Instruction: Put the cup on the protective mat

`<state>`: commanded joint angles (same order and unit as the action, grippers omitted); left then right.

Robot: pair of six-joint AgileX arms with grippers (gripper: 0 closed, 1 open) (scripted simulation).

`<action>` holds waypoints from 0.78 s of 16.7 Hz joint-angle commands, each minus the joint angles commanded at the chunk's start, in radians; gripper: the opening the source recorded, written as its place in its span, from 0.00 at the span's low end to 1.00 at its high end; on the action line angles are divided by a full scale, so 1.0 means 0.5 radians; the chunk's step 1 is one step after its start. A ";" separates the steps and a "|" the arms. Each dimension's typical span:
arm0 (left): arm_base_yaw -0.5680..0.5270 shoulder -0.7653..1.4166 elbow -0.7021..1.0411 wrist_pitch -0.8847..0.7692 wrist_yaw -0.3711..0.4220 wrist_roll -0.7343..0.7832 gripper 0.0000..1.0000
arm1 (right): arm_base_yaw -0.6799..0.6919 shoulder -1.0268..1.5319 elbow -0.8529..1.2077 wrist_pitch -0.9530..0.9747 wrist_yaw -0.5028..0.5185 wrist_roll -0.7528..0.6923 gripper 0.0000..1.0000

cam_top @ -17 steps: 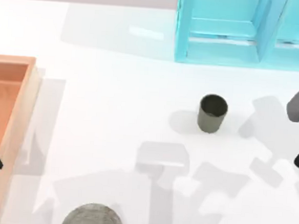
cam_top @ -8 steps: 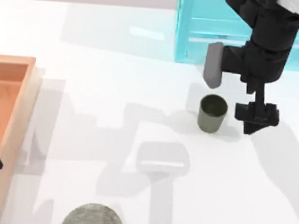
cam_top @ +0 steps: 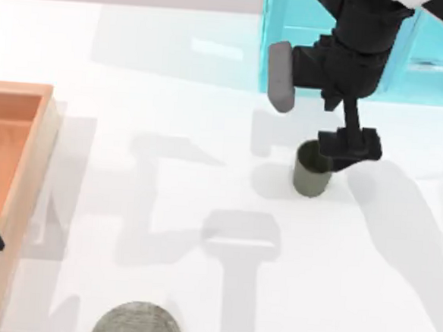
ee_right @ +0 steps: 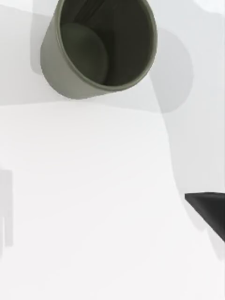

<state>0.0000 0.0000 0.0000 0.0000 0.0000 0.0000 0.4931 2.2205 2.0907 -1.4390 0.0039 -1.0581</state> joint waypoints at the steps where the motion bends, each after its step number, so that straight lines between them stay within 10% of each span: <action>1: 0.000 0.000 0.000 0.000 0.000 0.000 1.00 | 0.000 0.000 0.000 0.000 0.000 0.000 1.00; 13: 0.000 0.000 0.000 0.000 0.000 0.000 1.00 | 0.003 0.061 -0.617 0.688 0.001 0.006 1.00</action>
<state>0.0000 0.0000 0.0000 0.0000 0.0000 0.0000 0.4948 2.2508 1.7821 -1.0950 0.0042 -1.0550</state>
